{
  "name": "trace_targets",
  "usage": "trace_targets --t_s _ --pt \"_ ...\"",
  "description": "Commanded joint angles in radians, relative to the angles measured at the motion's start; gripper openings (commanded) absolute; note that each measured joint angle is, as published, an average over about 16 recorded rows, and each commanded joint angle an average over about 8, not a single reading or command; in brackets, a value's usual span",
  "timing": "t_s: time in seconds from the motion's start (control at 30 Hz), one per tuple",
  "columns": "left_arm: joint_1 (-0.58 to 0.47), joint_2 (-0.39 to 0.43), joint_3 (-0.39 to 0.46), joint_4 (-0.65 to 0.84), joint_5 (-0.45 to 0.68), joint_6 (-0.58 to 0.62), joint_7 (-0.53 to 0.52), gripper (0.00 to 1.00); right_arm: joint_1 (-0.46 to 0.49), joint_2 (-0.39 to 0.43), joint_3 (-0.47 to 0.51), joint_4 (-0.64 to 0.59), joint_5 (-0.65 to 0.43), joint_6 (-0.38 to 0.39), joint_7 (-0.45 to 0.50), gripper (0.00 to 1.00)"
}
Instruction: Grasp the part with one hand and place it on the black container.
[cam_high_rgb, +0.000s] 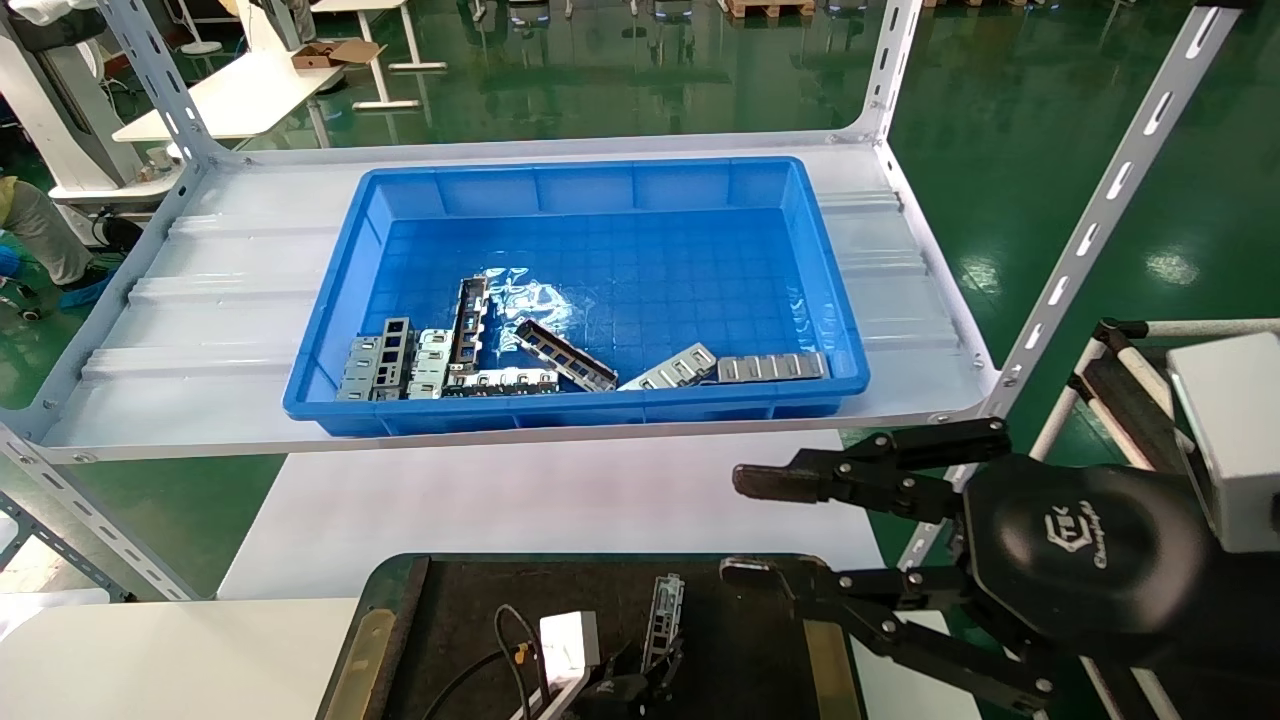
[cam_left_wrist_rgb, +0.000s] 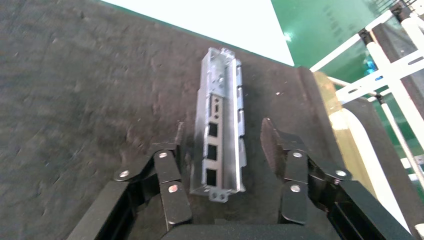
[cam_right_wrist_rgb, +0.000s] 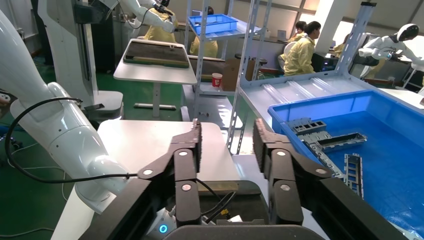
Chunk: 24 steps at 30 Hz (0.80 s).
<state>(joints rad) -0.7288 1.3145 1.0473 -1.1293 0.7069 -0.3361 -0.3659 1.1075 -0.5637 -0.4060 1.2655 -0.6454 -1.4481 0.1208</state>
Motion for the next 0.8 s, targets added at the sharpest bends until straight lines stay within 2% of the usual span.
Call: trace_targets --t_s 0.03,0.3,0.8 --pt "-0.002 -0.001 0.002 -0.007 -0.001 -0.003 0.0 1.0 0.0 0.0 0.0 0.0 0.0 0.0 0.0 1.0" --pt "-0.021 -0.057 -0.006 -0.043 0.037 0.079 0.006 1.0 0.0 0.0 0.0 0.0 0.0 0.0 0.0 1.0" --pt "-0.057 -0.251 -0.059 -0.083 0.106 0.423 0.053 1.0 0.0 0.0 0.0 0.0 0.0 0.0 0.0 1.0"
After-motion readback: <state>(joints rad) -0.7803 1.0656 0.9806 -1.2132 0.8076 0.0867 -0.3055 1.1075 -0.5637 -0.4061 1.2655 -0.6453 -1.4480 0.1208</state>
